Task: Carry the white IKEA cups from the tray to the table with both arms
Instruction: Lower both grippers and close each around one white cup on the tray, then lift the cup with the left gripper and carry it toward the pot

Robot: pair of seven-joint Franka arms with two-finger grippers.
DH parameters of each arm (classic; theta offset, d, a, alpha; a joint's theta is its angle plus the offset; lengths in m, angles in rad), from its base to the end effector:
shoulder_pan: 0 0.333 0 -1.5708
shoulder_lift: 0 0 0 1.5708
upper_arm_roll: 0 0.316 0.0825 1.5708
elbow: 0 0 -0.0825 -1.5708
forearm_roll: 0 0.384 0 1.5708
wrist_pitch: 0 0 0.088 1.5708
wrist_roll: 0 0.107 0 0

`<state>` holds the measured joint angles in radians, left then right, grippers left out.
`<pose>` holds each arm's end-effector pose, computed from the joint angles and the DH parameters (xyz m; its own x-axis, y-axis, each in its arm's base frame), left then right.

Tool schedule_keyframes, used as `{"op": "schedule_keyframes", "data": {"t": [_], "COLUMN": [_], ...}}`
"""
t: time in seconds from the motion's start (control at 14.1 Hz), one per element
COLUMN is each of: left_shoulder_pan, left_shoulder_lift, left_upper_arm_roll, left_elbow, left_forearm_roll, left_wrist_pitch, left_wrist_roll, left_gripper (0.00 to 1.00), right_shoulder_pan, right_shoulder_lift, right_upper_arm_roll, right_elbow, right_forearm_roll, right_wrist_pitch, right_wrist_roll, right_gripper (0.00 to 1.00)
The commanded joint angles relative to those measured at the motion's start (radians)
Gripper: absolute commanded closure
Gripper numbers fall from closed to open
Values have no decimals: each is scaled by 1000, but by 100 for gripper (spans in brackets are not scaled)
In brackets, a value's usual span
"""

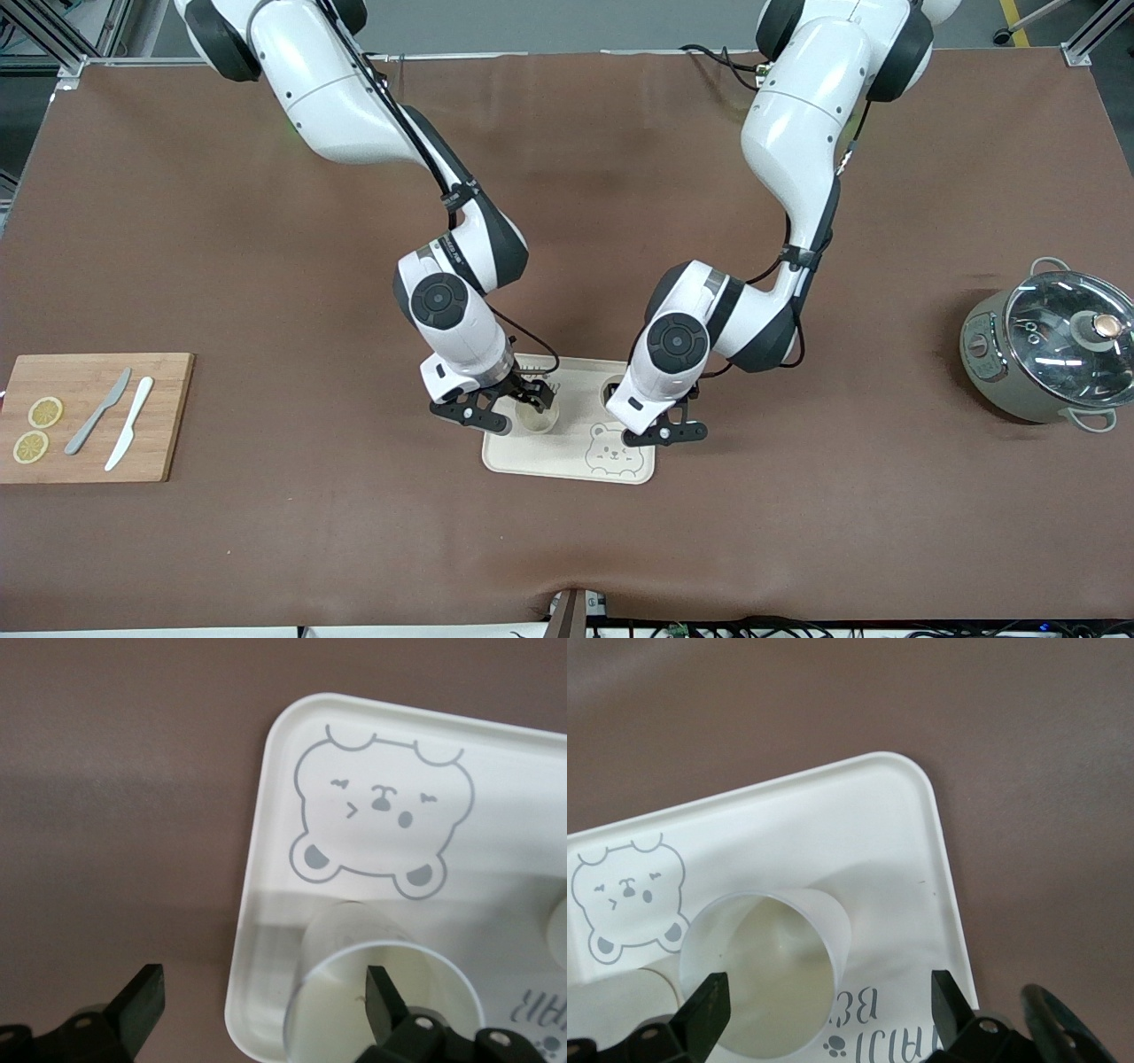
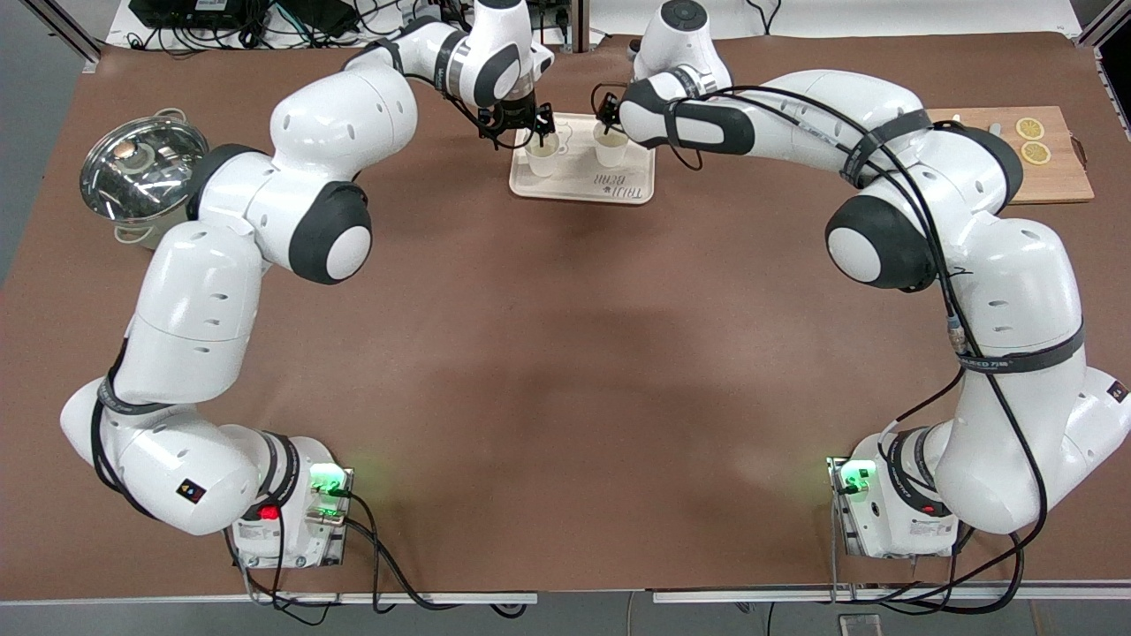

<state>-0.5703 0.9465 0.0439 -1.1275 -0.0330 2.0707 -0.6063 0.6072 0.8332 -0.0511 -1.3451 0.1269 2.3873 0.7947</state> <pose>0.6583 -0.3965 0.2310 0.9970 0.0775 0.0018 0.0775 -0.9970 -0.0069 0.6399 0.4102 0.2472 0.9476 -0.3044 0.0974 -0.2819 -0.9396 -0.1940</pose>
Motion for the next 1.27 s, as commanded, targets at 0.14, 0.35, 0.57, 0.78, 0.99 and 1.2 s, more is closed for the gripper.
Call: {"op": "schedule_keyframes", "data": {"t": [0.14,0.35,0.57,0.78,0.99,1.2], "left_shoulder_pan": [-3,-3,15,16,18,23], "left_shoulder_lift": [3,17,12,12,12,-5], "left_upper_arm_roll": [5,5,4,4,4,4], "left_elbow": [0,0,0,0,0,0], "left_forearm_roll": [27,42,45,45,42,33], "left_wrist_pitch": [12,14,11,11,11,3], "left_wrist_roll": [10,-1,25,26,23,22], "left_gripper": [0,12,100,100,100,100], "right_shoulder_pan": [11,13,14,14,16,16], "right_shoulder_lift": [23,38,47,56,63,63], "right_upper_arm_roll": [-10,-10,-10,-12,-12,-12], "right_elbow": [29,29,27,27,27,27], "right_forearm_roll": [-7,-9,-10,-13,-13,-13], "right_wrist_pitch": [-3,18,21,30,52,52], "right_wrist_roll": [12,12,14,12,14,12], "right_gripper": [0,0,0,0,0,0]}}
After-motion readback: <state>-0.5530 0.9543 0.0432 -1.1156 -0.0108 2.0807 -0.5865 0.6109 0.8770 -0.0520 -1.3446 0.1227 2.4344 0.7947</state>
